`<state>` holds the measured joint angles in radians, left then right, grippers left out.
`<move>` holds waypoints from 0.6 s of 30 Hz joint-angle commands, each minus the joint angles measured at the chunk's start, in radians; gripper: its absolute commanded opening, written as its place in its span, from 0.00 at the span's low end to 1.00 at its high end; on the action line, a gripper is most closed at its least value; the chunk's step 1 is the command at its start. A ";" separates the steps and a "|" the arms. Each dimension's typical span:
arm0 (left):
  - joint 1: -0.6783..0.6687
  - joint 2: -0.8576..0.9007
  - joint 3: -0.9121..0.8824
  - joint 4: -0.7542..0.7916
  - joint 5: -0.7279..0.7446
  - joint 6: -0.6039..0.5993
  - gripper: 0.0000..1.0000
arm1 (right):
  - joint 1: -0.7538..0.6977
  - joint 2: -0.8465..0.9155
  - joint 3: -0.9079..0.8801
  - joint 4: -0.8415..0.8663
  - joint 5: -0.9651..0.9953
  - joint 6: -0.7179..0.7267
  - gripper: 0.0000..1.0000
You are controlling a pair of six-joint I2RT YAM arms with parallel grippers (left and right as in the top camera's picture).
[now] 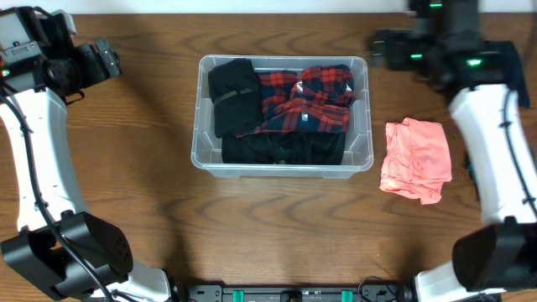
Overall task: Pack container
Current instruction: 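Release the black garment at the bin's left side and withdraw right, then grasp the dark green garment at the top right with the right gripper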
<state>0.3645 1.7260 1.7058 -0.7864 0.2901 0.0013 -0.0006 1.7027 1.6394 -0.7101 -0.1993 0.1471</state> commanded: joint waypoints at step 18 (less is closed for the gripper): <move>0.001 -0.007 -0.001 -0.001 0.012 0.013 0.98 | -0.634 0.288 -0.007 -0.003 -0.160 -0.077 0.99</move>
<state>0.3645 1.7260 1.7058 -0.7864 0.2897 0.0013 -0.5838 1.9747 1.6367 -0.7258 -0.3050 0.1051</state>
